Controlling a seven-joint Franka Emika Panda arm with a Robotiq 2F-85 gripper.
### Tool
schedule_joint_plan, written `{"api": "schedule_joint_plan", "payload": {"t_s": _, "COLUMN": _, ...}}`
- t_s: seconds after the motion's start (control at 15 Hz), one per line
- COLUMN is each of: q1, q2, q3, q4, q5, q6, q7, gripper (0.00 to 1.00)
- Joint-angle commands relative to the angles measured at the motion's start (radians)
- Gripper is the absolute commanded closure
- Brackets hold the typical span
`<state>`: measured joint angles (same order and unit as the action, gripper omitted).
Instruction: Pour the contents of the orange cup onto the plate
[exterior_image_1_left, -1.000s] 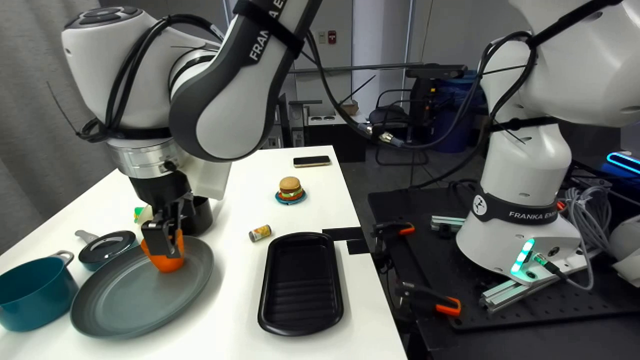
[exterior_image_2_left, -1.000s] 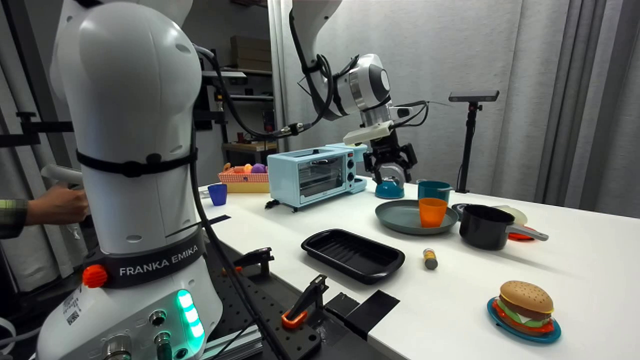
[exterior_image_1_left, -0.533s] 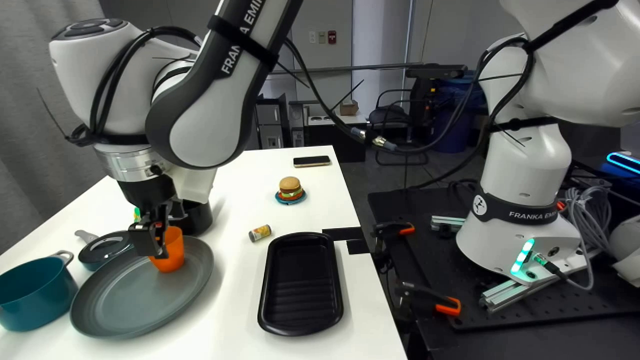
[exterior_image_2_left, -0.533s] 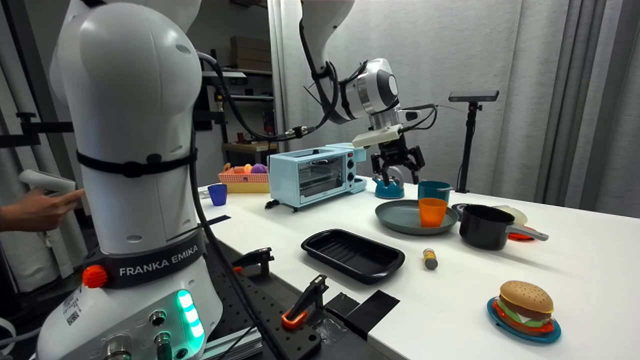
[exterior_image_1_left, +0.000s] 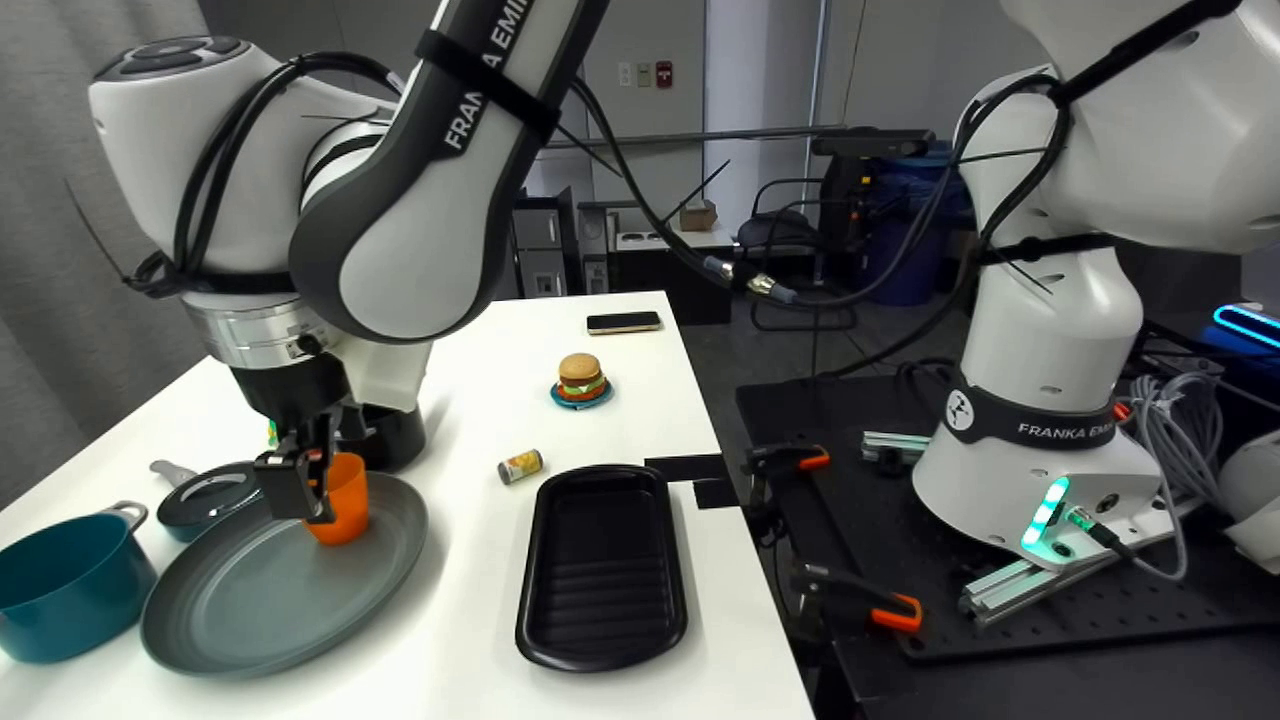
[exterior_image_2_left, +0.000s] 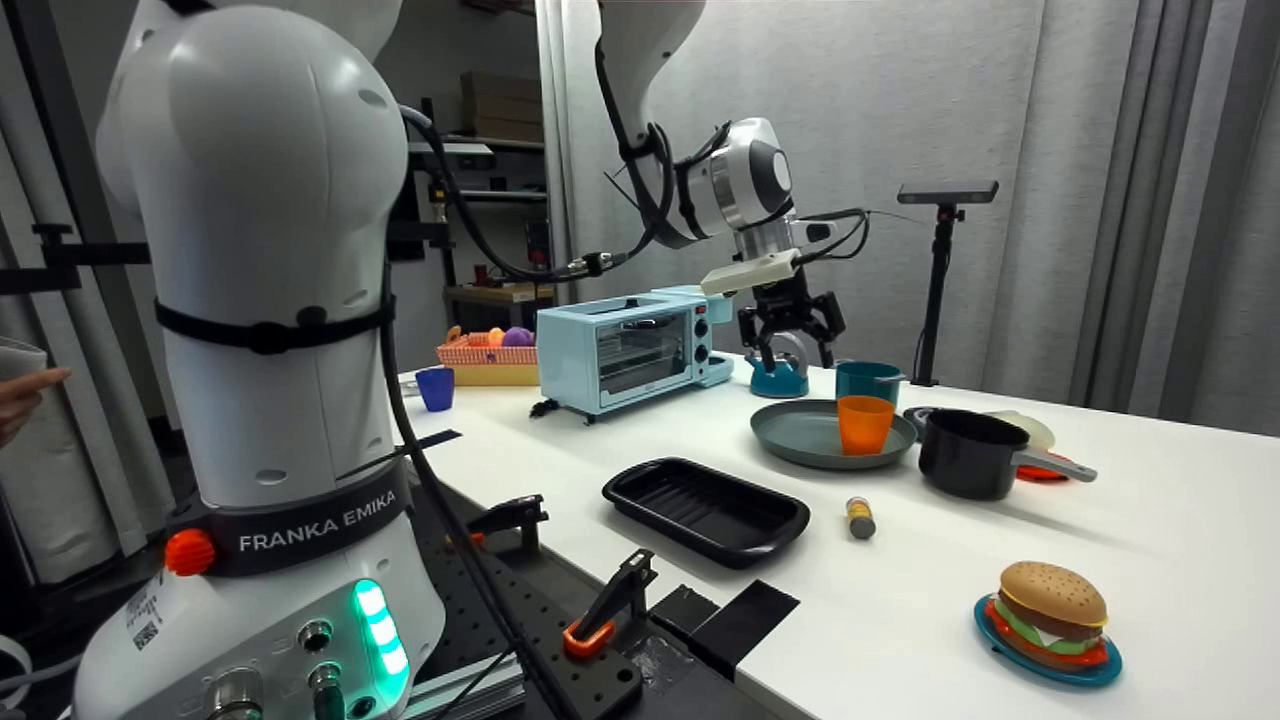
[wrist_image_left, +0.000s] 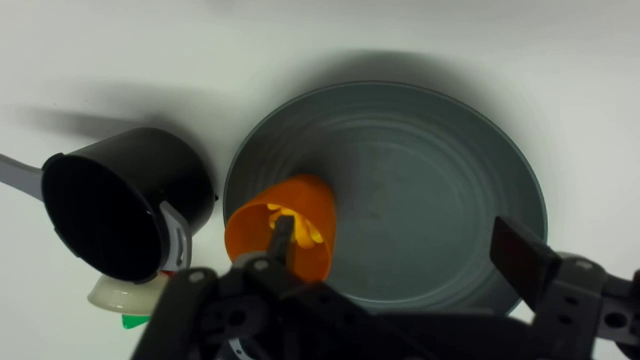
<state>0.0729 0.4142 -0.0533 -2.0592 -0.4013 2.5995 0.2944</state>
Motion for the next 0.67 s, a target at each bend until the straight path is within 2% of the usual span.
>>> {"api": "schedule_joint_plan", "payload": {"t_s": 0.0, "q1": 0.028, "q2": -0.013, "q3": -0.026, "q4": -0.005, "q5": 0.023, "q6": 0.015, "q7": 0.003, "gripper": 0.00}}
{"api": "schedule_joint_plan", "payload": {"t_s": 0.6, "q1": 0.013, "q2": 0.038, "q3": -0.054, "q4": 0.044, "q5": 0.027, "q6": 0.034, "q7": -0.009, "gripper": 0.00}}
